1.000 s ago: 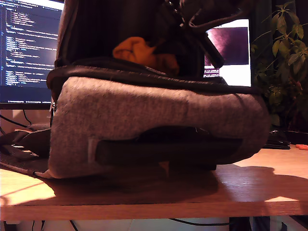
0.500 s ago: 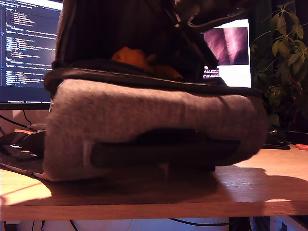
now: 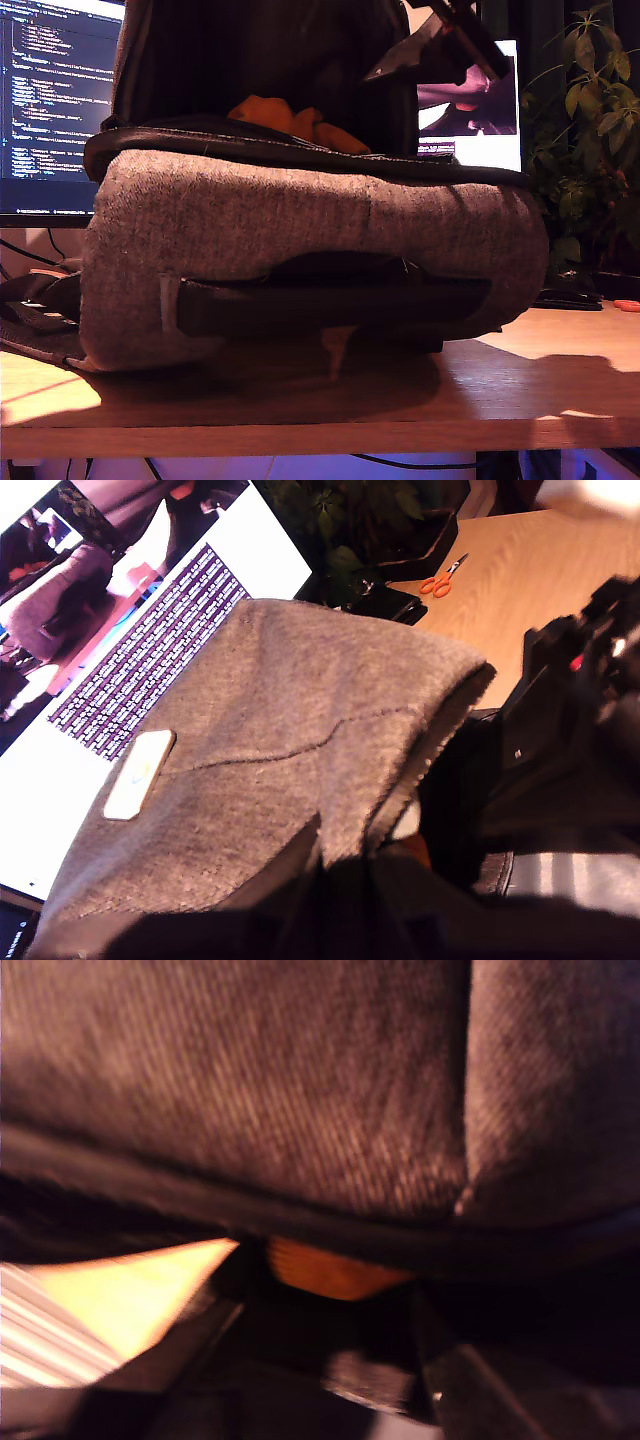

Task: Pack the pair of socks inside the grey Google backpack

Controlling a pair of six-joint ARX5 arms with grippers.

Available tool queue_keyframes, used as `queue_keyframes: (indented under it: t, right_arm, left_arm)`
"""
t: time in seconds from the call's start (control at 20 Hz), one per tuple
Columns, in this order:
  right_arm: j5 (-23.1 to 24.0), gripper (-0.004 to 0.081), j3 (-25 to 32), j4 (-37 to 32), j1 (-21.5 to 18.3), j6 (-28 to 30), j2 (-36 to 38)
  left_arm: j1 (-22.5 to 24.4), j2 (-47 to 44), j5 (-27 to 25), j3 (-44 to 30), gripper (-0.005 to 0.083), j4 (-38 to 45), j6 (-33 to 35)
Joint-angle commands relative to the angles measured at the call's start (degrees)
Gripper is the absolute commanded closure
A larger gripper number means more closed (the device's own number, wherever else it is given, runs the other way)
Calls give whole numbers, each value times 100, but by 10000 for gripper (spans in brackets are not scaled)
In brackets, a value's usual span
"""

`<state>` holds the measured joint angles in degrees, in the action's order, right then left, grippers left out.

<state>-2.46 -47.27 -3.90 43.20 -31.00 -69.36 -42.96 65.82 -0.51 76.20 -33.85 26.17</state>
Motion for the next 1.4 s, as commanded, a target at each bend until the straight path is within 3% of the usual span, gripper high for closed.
queue_keyframes:
  t: [0.0, 0.1, 0.4, 0.85, 0.95, 1.1, 1.35]
  right_arm:
    - [9, 508, 42, -48, 107, 872, -284]
    - [11, 617, 42, -111, 138, 905, -444]
    - [214, 766, 42, -925, 216, 1652, -717]
    - [308, 783, -28, -990, 216, 1753, -1375]
    - [317, 783, -151, -1412, 214, 1753, -1576]
    - [682, 783, -444, -2684, 216, 1943, -1749]
    - [538, 783, -682, -1220, 273, 2074, -1698]
  left_arm:
    - [20, -66, 76, 273, 797, 221, 22]
    - [20, -66, 92, 278, 797, 219, 20]
    - [20, -66, 98, 278, 797, 221, 20]
    - [20, -66, 146, 376, 797, 221, 20]
    - [20, -66, 203, 378, 797, 210, 20]
    - [4, -66, 225, 378, 797, 136, -66]
    - [7, -66, 188, 380, 797, 131, -63]
